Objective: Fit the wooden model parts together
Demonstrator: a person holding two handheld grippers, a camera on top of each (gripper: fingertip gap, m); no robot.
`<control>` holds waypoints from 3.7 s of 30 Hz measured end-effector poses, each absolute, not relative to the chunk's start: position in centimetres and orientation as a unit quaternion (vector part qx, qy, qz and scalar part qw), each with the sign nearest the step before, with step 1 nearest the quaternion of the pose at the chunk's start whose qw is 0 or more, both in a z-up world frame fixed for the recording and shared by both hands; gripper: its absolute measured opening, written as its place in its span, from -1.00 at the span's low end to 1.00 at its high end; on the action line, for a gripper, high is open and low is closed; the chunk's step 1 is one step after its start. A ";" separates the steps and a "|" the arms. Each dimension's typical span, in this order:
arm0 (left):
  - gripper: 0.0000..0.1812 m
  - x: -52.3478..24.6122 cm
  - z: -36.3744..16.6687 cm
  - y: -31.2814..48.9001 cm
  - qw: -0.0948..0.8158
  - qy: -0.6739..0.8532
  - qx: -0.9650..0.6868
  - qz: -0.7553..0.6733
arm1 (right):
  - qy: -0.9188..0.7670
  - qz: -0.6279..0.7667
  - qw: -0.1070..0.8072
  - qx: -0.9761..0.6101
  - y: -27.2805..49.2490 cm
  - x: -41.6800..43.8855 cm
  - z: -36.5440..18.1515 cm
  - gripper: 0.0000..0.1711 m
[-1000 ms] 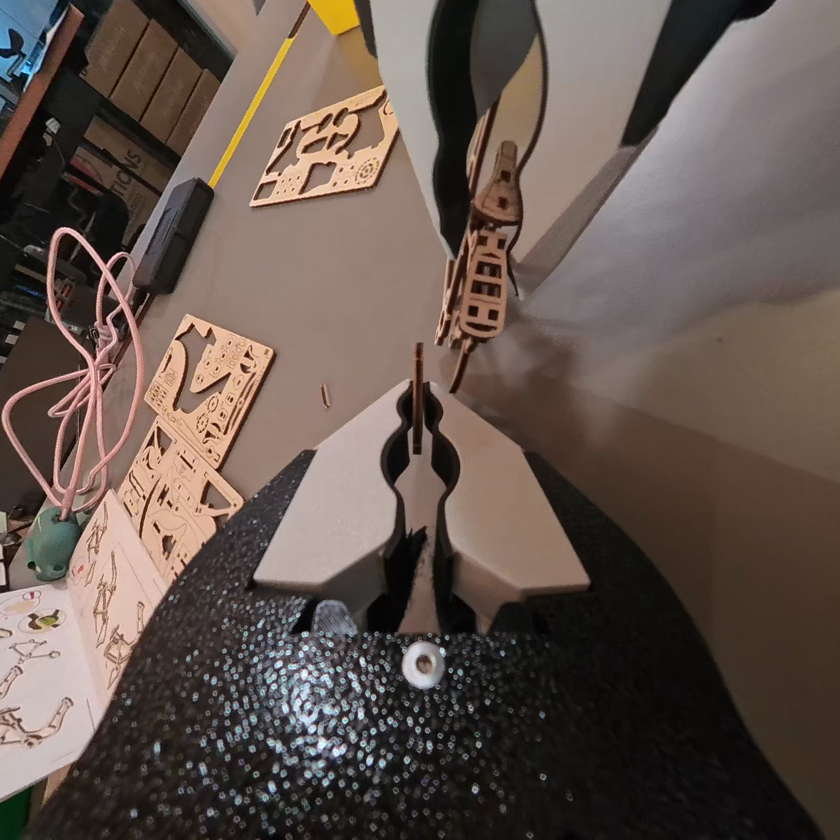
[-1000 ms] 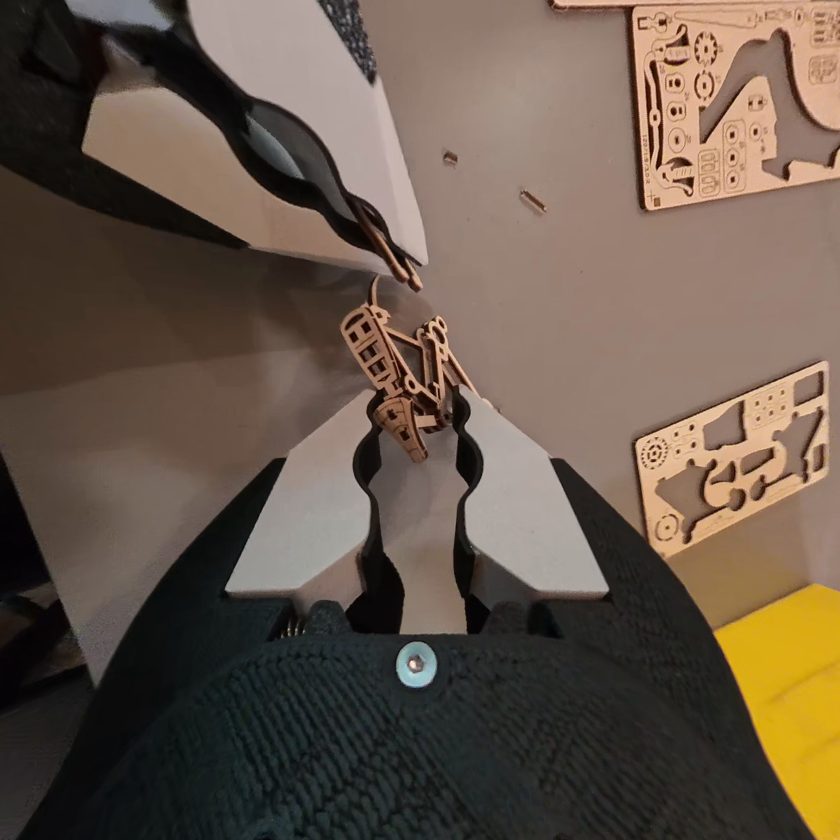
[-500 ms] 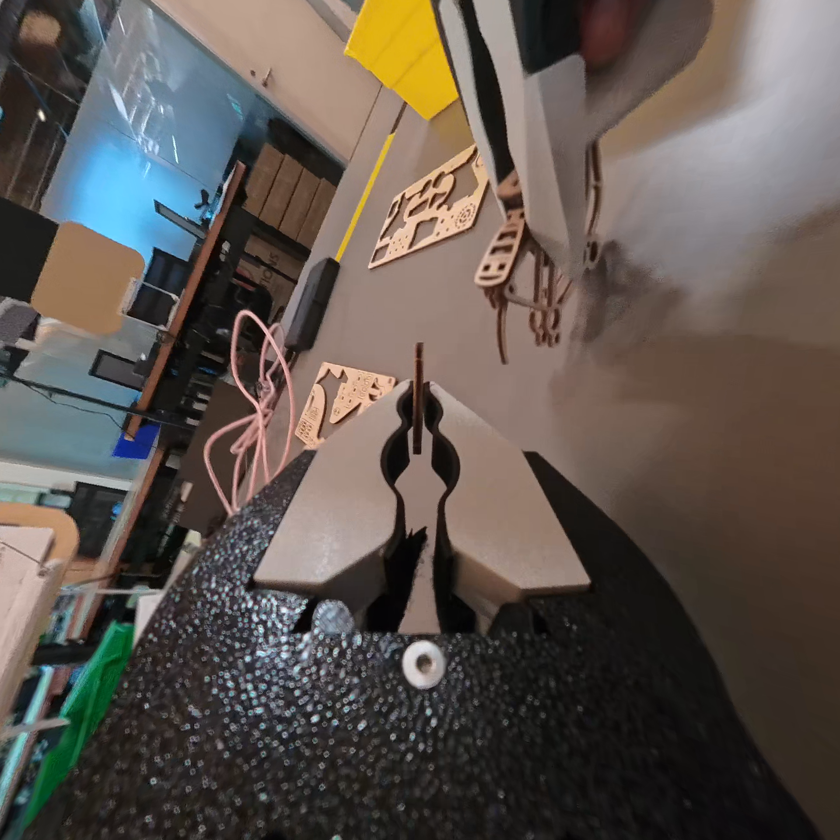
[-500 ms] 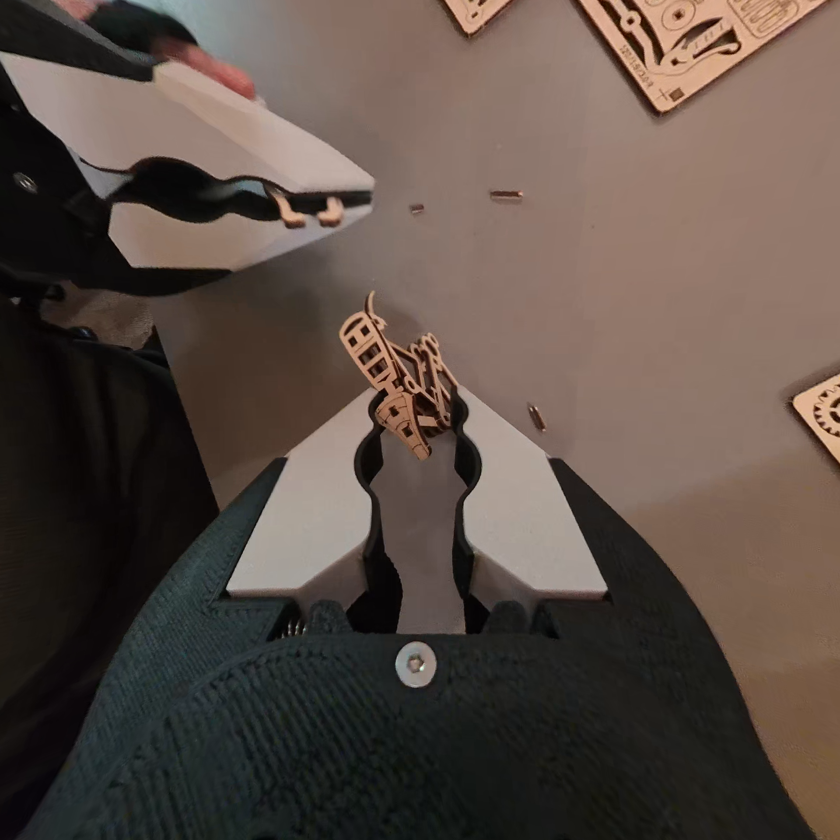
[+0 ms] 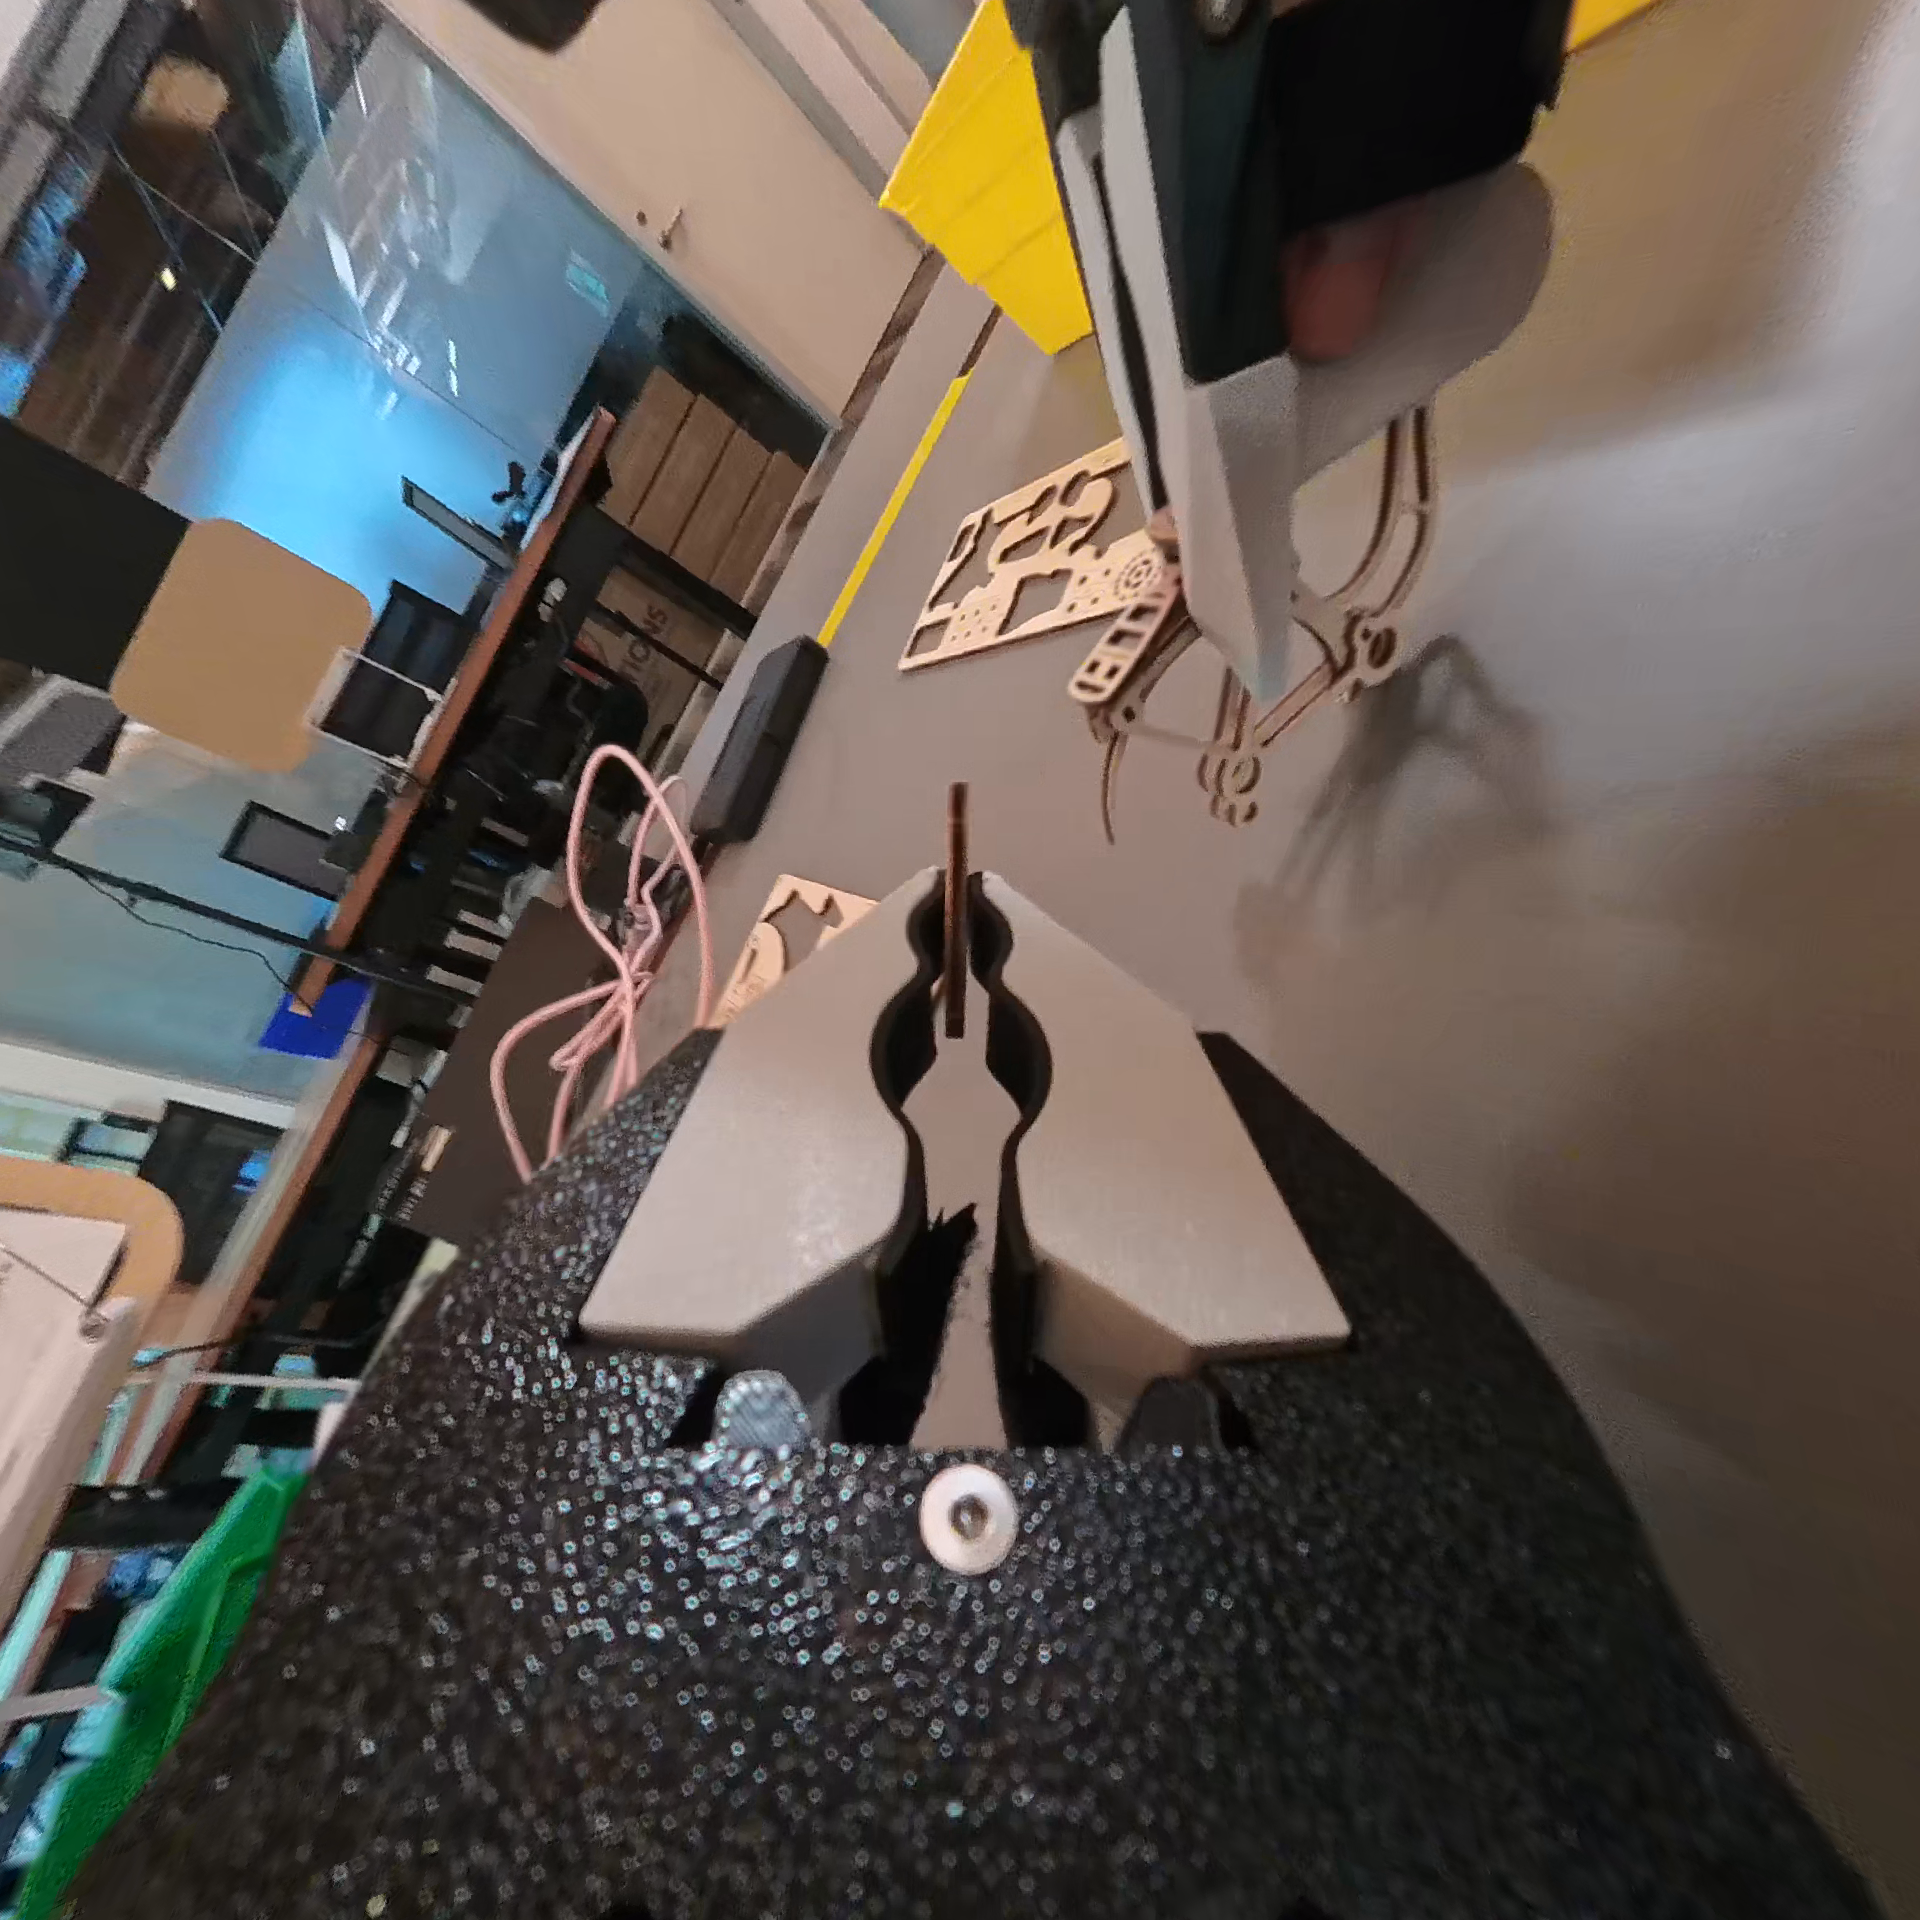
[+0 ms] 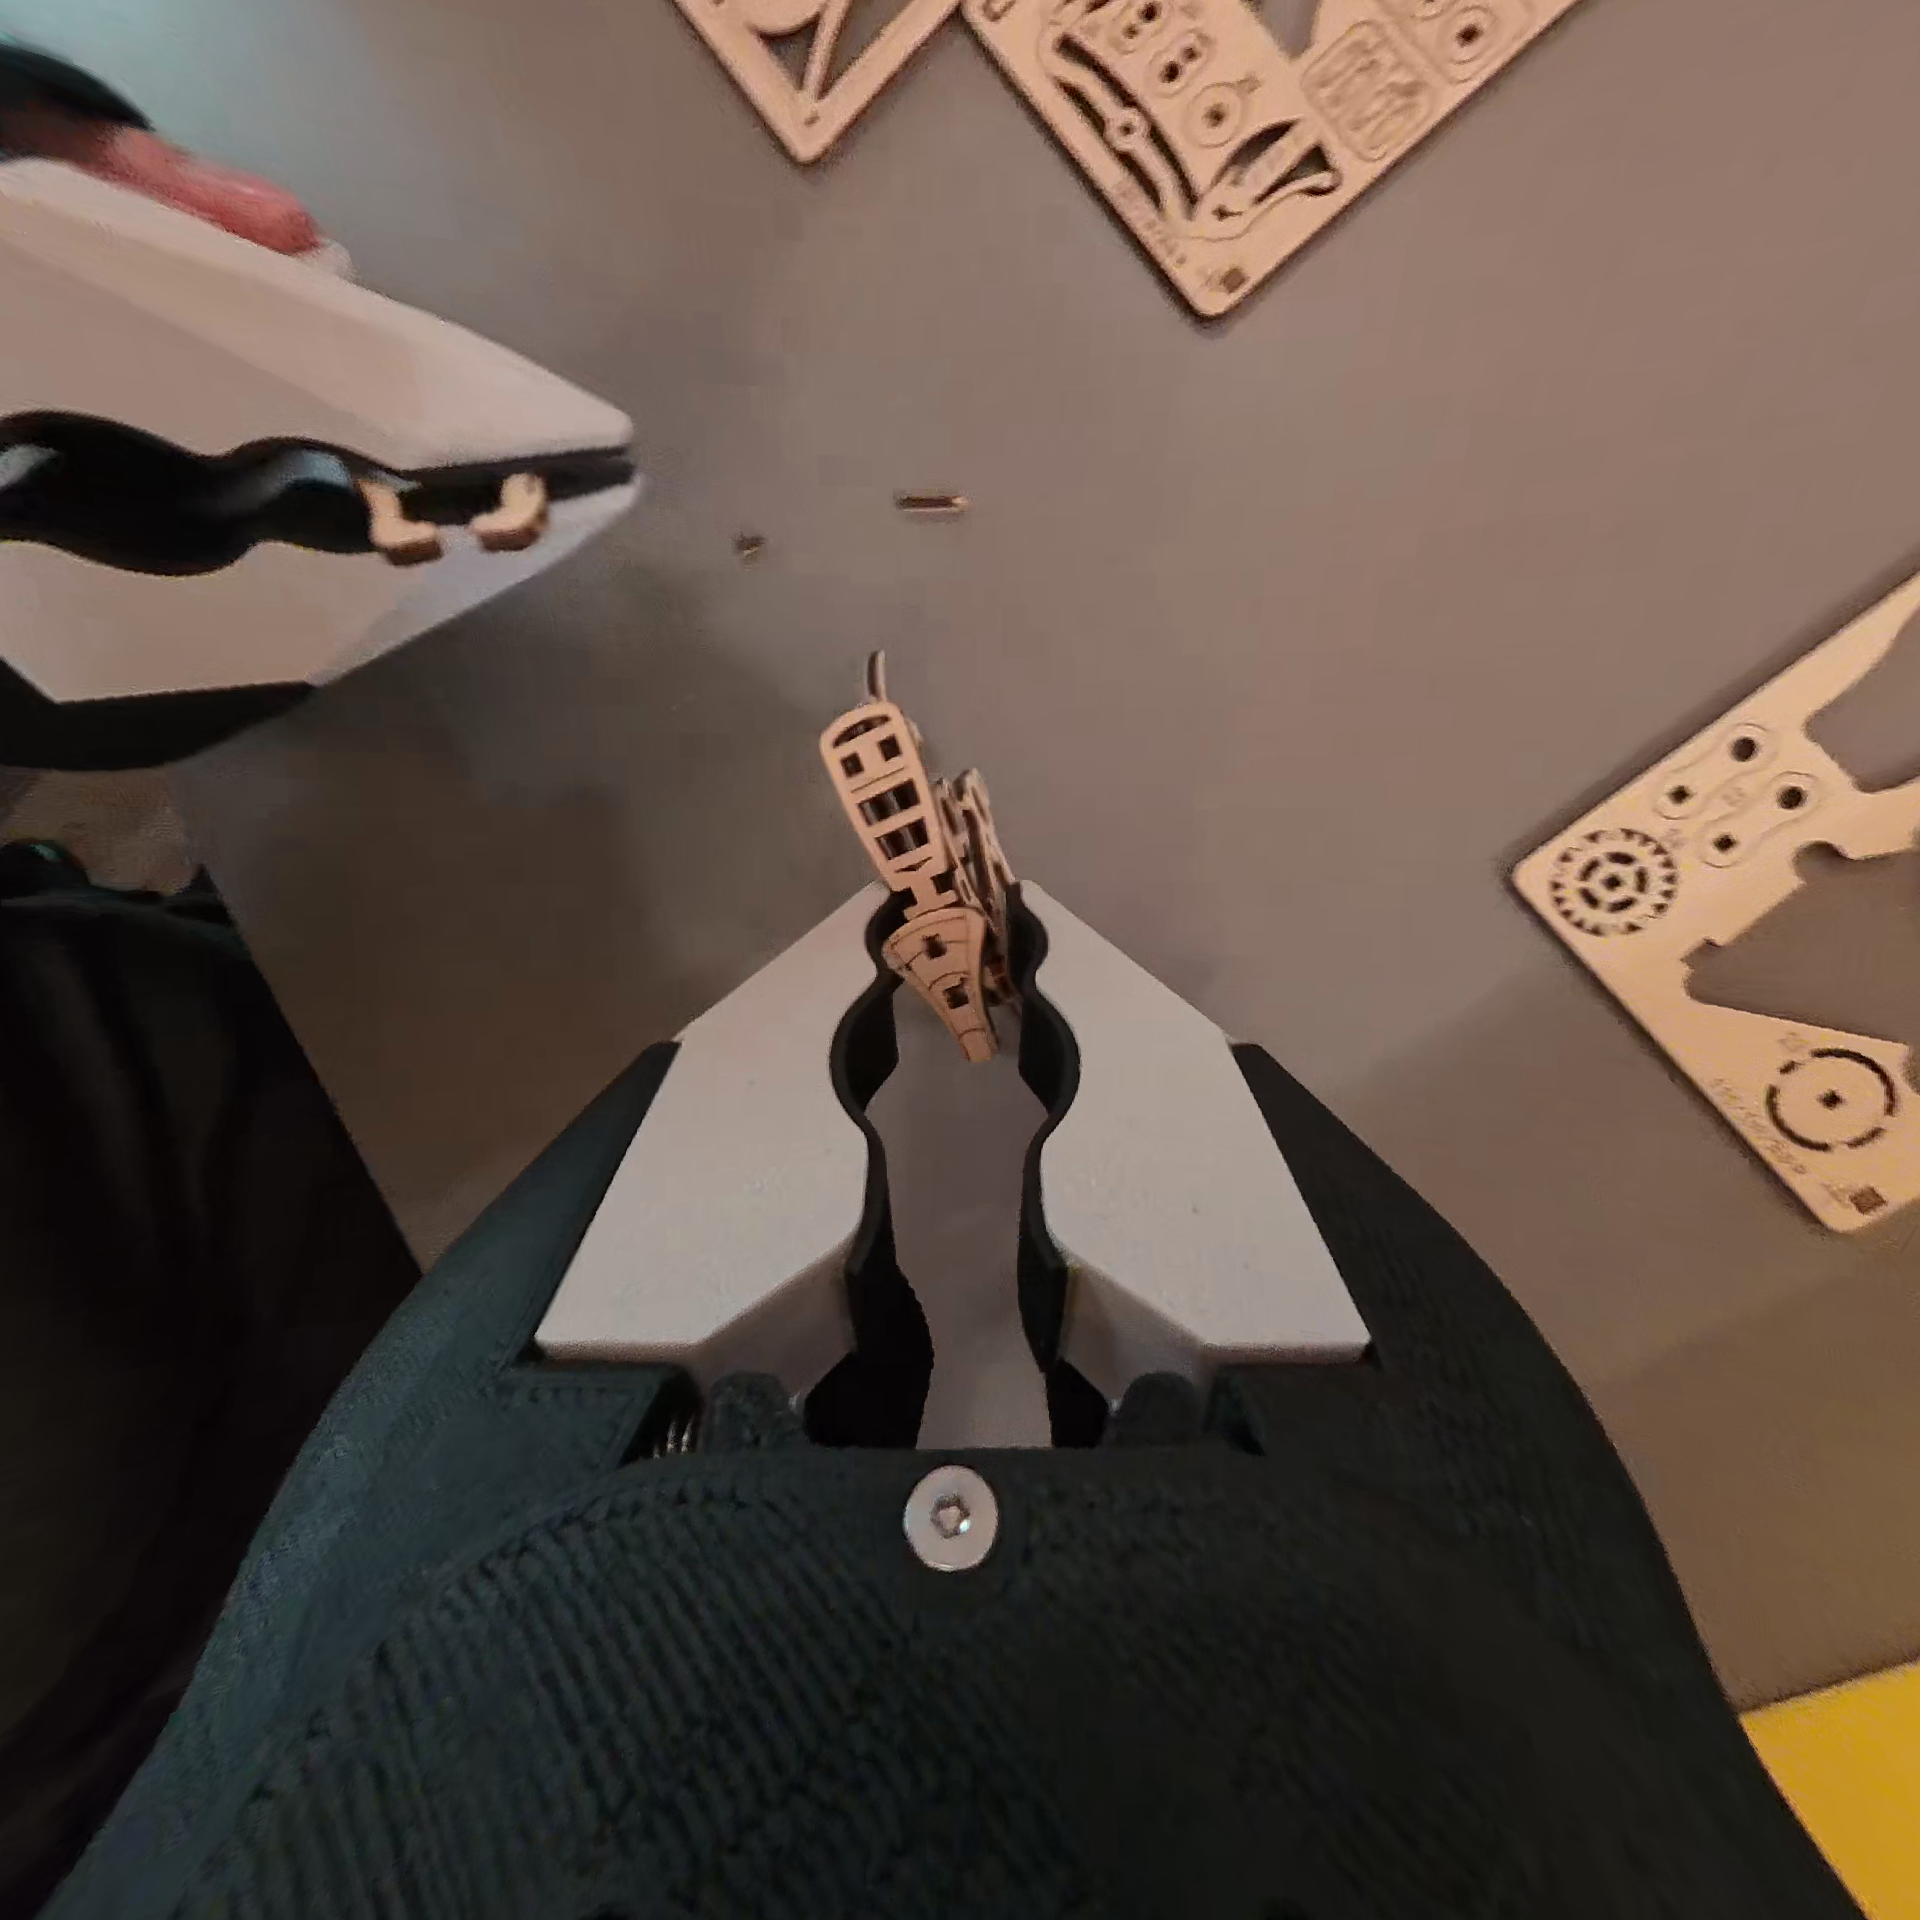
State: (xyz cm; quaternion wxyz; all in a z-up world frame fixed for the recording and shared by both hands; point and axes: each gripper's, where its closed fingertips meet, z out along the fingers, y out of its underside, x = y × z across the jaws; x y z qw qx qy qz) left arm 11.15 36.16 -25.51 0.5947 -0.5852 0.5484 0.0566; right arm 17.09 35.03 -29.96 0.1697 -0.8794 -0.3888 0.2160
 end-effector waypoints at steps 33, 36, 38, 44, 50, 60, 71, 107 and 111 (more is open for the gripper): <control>-1.00 10.8 -31.8 40.1 0.550 0.714 -0.359 0.243 | -0.503 0.275 0.231 -0.786 35.5 15.2 -29.3 -0.91; -1.00 11.1 -31.9 40.2 0.551 0.719 -0.357 0.227 | -0.492 0.282 0.242 -0.787 36.9 15.1 -29.1 -0.91; -1.00 11.4 -32.0 40.1 0.552 0.723 -0.352 0.223 | -0.485 0.292 0.254 -0.784 37.3 14.8 -28.8 -0.91; -1.00 11.9 -32.3 40.7 0.547 0.731 -0.355 0.201 | -0.456 0.306 0.288 -0.785 37.3 14.3 -29.1 -0.91; -1.00 12.1 -32.4 41.1 0.543 0.739 -0.349 0.191 | -0.430 0.310 0.316 -0.787 37.5 14.0 -29.2 -0.91; -1.00 12.1 -32.7 42.2 0.533 0.751 -0.347 0.178 | -0.397 0.300 0.340 -0.798 38.6 13.8 -29.2 -0.91; -1.00 12.5 -32.8 42.6 0.527 0.761 -0.335 0.178 | -0.384 0.280 0.333 -0.815 39.0 14.2 -29.3 -0.91; -1.00 12.4 -31.6 43.9 0.522 0.742 -0.380 0.179 | -0.347 0.275 0.383 -0.811 39.5 12.9 -27.9 -0.90; -1.00 12.3 -31.3 43.9 0.525 0.743 -0.354 0.215 | -0.339 0.286 0.380 -0.812 39.5 13.0 -27.8 -0.90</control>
